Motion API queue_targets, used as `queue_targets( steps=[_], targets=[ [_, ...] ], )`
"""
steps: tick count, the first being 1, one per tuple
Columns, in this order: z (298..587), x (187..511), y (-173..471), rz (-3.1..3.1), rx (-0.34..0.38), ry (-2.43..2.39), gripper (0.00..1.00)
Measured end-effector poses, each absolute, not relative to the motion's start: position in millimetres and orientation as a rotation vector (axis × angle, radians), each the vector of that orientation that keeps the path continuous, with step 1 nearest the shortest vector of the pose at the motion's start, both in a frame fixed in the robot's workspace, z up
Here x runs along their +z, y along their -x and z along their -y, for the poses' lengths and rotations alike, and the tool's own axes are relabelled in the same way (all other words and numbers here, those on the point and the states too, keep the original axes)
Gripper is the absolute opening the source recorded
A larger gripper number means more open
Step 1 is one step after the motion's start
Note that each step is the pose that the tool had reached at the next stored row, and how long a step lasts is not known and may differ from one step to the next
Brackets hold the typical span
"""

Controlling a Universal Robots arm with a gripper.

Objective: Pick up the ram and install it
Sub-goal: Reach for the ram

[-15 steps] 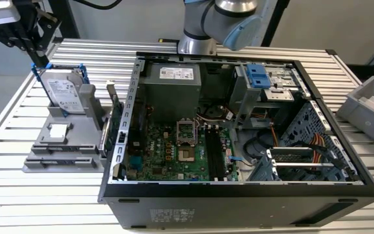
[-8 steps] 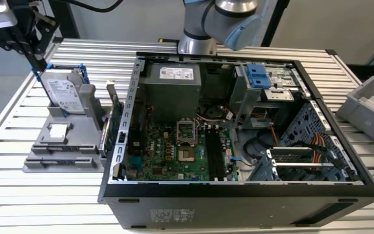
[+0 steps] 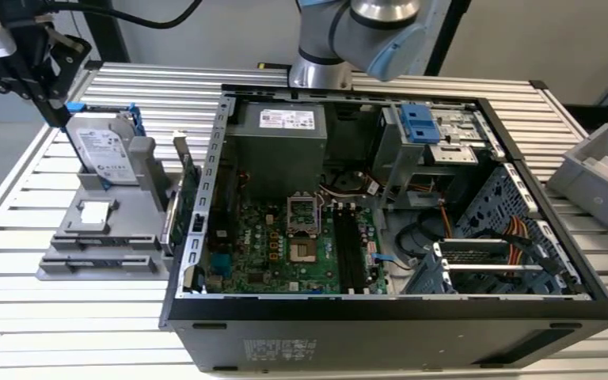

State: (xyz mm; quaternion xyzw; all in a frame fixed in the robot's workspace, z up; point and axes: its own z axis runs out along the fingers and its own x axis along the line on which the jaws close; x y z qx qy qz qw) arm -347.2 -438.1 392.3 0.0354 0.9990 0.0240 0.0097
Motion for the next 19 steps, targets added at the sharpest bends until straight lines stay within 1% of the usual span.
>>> queue_targets(
  steps=[14,19],
  targets=[
    [474,392,347,-3.119,0.075,-0.110,0.00],
    [476,392,348,-3.119,0.075,-0.111,0.00]
  ],
)
